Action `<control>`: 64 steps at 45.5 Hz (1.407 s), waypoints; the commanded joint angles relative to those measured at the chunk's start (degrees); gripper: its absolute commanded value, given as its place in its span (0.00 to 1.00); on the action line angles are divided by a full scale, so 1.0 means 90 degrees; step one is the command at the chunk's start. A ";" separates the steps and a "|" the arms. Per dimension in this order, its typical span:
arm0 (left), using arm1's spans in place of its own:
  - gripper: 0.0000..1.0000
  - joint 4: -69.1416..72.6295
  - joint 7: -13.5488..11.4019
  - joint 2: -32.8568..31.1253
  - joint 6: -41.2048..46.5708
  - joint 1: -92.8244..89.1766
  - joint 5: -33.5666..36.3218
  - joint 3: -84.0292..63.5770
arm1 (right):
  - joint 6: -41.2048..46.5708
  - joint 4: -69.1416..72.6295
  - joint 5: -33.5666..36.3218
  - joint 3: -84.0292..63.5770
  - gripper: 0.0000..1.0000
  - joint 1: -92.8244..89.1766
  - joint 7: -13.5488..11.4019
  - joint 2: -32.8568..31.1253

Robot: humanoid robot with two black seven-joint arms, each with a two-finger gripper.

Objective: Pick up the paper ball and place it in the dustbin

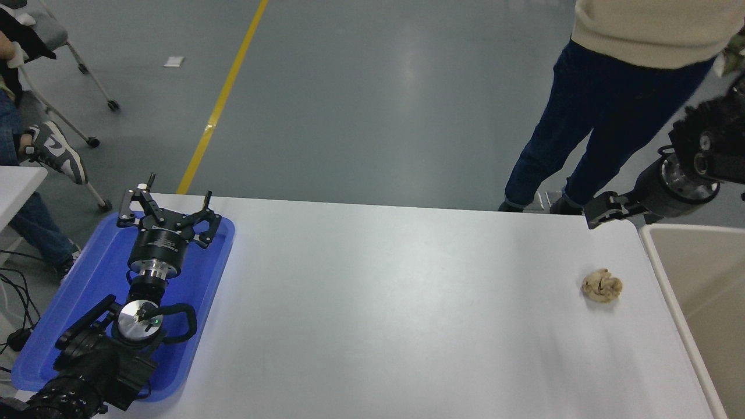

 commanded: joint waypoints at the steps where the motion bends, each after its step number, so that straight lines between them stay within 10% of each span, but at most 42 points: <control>1: 1.00 0.0000 0.0000 0.0000 0.0000 0.0000 -0.0001 0.0001 | -0.0695 -0.0641 -0.0396 0.0316 1.00 -0.1099 -0.0009 -0.0093; 64: 1.00 0.0000 -0.0010 0.0020 0.0000 0.0000 -0.0001 0.0001 | -0.2326 -0.2858 -0.0074 0.1478 1.00 -0.3970 -0.0097 0.1177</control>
